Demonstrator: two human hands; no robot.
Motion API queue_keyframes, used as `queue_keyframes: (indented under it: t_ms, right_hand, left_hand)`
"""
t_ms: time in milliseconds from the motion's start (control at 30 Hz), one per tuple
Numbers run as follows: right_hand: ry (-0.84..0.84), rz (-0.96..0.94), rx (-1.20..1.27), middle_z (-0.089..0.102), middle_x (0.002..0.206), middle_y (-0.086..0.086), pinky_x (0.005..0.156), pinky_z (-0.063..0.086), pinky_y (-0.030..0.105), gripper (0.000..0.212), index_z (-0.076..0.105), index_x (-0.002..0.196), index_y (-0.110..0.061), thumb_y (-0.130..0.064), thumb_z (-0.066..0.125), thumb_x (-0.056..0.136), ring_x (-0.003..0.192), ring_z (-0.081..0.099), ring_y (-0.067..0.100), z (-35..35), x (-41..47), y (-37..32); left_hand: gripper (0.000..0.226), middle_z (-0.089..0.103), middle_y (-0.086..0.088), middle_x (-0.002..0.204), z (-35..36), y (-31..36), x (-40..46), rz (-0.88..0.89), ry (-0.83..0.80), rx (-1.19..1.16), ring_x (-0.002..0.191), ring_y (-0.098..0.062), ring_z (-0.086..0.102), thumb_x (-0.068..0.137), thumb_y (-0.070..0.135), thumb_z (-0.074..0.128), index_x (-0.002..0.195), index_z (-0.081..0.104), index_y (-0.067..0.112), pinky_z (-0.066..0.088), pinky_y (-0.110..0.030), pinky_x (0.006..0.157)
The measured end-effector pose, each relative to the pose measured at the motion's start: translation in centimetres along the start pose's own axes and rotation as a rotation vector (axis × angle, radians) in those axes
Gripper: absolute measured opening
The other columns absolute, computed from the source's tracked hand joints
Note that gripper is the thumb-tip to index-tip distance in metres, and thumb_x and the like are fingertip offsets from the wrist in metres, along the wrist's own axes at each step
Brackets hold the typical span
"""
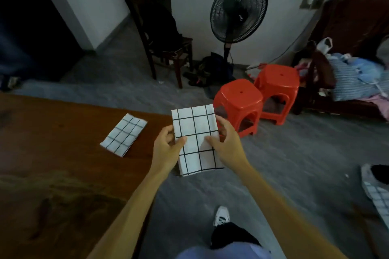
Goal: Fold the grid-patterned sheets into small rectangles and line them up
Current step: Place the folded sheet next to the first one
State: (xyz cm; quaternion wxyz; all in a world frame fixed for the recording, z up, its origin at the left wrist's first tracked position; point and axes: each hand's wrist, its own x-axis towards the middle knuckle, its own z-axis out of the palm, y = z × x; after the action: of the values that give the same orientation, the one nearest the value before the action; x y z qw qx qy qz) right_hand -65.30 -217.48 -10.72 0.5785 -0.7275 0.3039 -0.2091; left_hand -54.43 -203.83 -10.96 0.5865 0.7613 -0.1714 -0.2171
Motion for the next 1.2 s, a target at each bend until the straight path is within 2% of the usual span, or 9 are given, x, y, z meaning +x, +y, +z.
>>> queue_keyframes:
  t_ms: [100,267,467,700,833,900,967,1067,1200]
  right_hand:
    - [-0.031,-0.002,0.012,0.057,0.128,-0.009,0.092,0.049,0.023,0.059,0.044,0.138,-0.025,-0.010,0.067,0.087,0.112,0.057,0.006,-3.2,6.0,-0.3]
    - [-0.104,0.010,0.029,0.057,0.131,-0.008,0.096,0.050,0.030,0.058,0.043,0.140,-0.022,-0.015,0.068,0.088,0.114,0.058,0.008,-5.9,15.0,-0.6]
    - [-0.170,0.071,0.040,0.066,0.118,-0.007,0.093,0.053,0.040,0.047,0.053,0.130,-0.019,-0.015,0.071,0.086,0.105,0.063,0.009,-4.7,24.5,-0.1]
    - [-0.288,0.025,-0.066,0.067,0.116,-0.005,0.090,0.053,0.030,0.046,0.054,0.128,-0.014,-0.011,0.071,0.085,0.102,0.064,0.006,1.3,38.2,-0.8]
    - [-0.396,0.013,-0.124,0.065,0.110,-0.008,0.083,0.053,0.019,0.044,0.055,0.125,-0.013,-0.007,0.071,0.085,0.095,0.063,-0.003,5.4,44.9,-2.7]
    - [-0.453,-0.027,-0.147,0.065,0.109,-0.009,0.079,0.051,0.016,0.042,0.054,0.122,-0.019,-0.009,0.071,0.085,0.094,0.062,-0.003,8.0,48.4,-3.9]
    - [-0.512,-0.054,-0.155,0.066,0.113,-0.004,0.078,0.052,0.016,0.042,0.055,0.124,-0.017,-0.010,0.071,0.086,0.098,0.063,0.002,10.7,51.2,-5.1]
    - [-0.627,-0.071,-0.136,0.065,0.114,0.000,0.074,0.054,0.016,0.047,0.052,0.129,-0.012,-0.012,0.071,0.086,0.099,0.064,0.006,15.3,53.9,-6.4]
    - [-0.834,-0.078,-0.117,0.066,0.108,0.002,0.072,0.056,0.021,0.042,0.052,0.123,-0.020,-0.010,0.071,0.086,0.093,0.066,0.009,22.3,56.8,-7.0]
  left_hand:
    - [0.039,0.066,0.008,0.109,3.5,2.6,4.7,-0.015,0.026,0.011,0.098,-0.004,0.064,0.086,0.013,0.068,0.121,0.053,0.017,0.054,-0.021,0.077]
    - [0.033,0.066,0.013,0.102,6.6,5.5,11.4,-0.009,0.077,-0.019,0.091,0.002,0.065,0.086,0.012,0.068,0.115,0.054,0.020,0.051,-0.011,0.068]
    - [0.027,0.064,0.015,0.098,7.4,6.1,19.5,-0.048,0.146,-0.015,0.087,0.003,0.063,0.088,0.012,0.066,0.112,0.055,0.021,0.048,-0.006,0.064]
    - [0.028,0.058,0.021,0.096,5.8,4.0,32.6,-0.084,0.317,-0.093,0.080,0.007,0.061,0.089,0.015,0.065,0.113,0.054,0.023,0.047,-0.006,0.059]
    - [0.025,0.064,0.011,0.102,3.1,3.4,38.9,-0.097,0.420,-0.154,0.087,0.003,0.063,0.088,0.012,0.065,0.112,0.058,0.018,0.051,-0.011,0.071]
    - [0.026,0.063,0.010,0.100,1.2,3.7,41.6,-0.066,0.473,-0.147,0.085,0.008,0.061,0.088,0.008,0.064,0.113,0.061,0.011,0.049,-0.008,0.069]
    - [0.025,0.062,0.011,0.099,-0.8,4.1,43.6,-0.045,0.527,-0.156,0.082,0.011,0.061,0.088,0.005,0.063,0.112,0.062,0.011,0.047,-0.005,0.068]
    - [0.025,0.066,0.005,0.101,-4.3,3.4,45.8,-0.048,0.629,-0.180,0.086,0.002,0.065,0.087,0.006,0.065,0.109,0.060,0.018,0.051,-0.011,0.071]
    - [0.025,0.067,0.005,0.101,-8.4,1.0,47.4,-0.122,0.807,-0.181,0.089,-0.006,0.066,0.088,0.010,0.065,0.111,0.059,0.017,0.054,-0.016,0.071]
